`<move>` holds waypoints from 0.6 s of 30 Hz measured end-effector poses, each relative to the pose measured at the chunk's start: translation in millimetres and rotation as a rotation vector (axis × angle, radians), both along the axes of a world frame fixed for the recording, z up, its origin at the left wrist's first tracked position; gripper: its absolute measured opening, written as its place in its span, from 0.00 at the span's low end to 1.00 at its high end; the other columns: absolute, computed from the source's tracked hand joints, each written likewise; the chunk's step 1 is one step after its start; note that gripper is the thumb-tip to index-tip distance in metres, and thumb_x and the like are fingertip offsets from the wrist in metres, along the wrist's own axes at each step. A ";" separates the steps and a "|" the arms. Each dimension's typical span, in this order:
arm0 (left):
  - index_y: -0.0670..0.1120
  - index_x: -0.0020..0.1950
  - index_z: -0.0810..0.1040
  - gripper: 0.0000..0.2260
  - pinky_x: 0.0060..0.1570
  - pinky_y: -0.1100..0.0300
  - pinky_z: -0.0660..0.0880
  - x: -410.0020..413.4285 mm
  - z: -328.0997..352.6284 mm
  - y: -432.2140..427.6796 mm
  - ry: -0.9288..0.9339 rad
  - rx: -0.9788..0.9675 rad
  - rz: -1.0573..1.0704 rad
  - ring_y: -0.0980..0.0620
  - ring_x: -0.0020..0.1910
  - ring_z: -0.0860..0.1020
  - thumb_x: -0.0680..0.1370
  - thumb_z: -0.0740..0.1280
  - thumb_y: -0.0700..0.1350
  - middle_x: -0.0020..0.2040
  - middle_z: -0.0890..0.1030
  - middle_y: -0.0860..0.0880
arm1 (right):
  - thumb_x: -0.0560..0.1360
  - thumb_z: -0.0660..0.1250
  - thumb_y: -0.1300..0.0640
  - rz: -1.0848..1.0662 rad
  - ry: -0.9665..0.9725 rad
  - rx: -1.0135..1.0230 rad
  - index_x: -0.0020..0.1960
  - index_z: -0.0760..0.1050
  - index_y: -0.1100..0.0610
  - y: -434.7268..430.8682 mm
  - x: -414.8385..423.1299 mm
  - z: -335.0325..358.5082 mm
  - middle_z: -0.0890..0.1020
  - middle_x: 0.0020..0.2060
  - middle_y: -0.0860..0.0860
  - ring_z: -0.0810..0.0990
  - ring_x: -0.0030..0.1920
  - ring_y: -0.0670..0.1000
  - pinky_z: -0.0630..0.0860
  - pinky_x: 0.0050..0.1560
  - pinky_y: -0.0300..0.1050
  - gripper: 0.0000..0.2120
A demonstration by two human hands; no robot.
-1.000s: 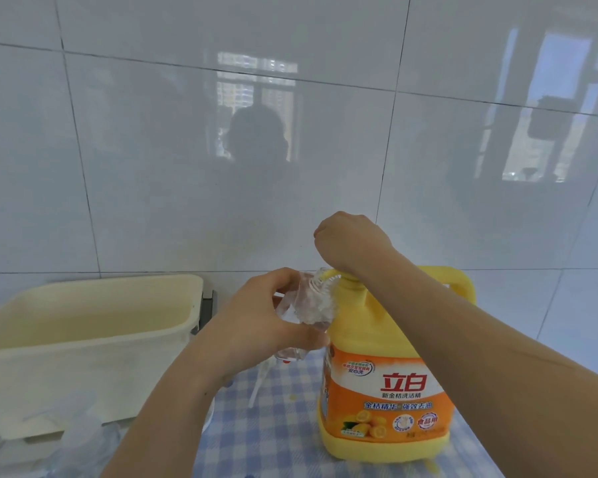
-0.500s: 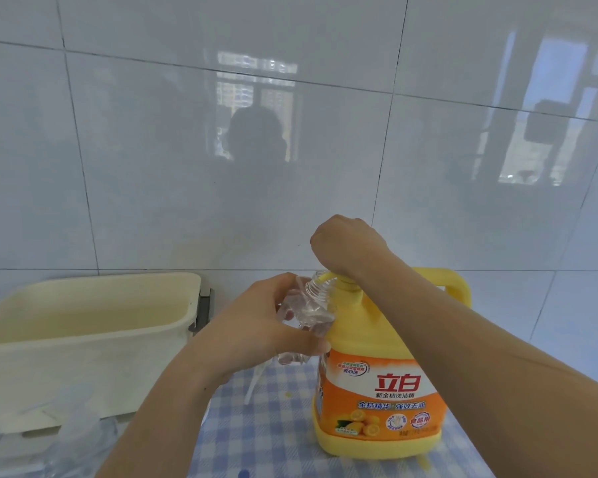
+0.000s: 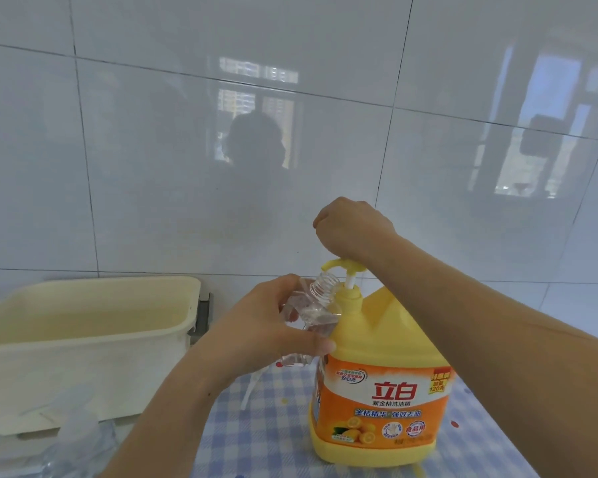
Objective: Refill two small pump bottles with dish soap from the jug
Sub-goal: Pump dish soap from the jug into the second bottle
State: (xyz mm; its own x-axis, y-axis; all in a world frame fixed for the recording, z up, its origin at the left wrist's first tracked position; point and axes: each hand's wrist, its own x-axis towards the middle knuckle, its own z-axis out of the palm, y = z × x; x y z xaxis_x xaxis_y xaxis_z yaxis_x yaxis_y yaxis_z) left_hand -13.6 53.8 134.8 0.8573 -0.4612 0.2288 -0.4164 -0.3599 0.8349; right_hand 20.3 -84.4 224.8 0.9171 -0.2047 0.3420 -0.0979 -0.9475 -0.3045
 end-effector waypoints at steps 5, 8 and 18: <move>0.57 0.59 0.76 0.24 0.55 0.59 0.77 0.9 0.9 -0.7 -0.025 -0.018 0.027 0.57 0.54 0.79 0.66 0.79 0.51 0.54 0.81 0.59 | 0.72 0.55 0.61 0.004 -0.030 -0.033 0.57 0.78 0.51 1.0 -3.0 9.9 0.80 0.54 0.50 0.76 0.54 0.55 0.73 0.60 0.53 0.19; 0.56 0.59 0.76 0.24 0.49 0.67 0.74 2.0 1.7 -0.4 -0.053 -0.030 0.051 0.58 0.52 0.79 0.66 0.78 0.52 0.52 0.81 0.59 | 0.73 0.56 0.61 0.008 -0.025 -0.064 0.57 0.79 0.51 3.7 -3.0 4.6 0.80 0.53 0.50 0.76 0.53 0.55 0.72 0.59 0.53 0.18; 0.57 0.59 0.76 0.25 0.47 0.67 0.74 3.5 -1.3 -0.7 -0.059 -0.024 0.075 0.58 0.51 0.79 0.65 0.79 0.53 0.53 0.81 0.58 | 0.69 0.53 0.64 0.001 0.044 -0.116 0.33 0.63 0.55 4.8 -2.8 -6.0 0.69 0.34 0.51 0.67 0.41 0.56 0.66 0.44 0.48 0.07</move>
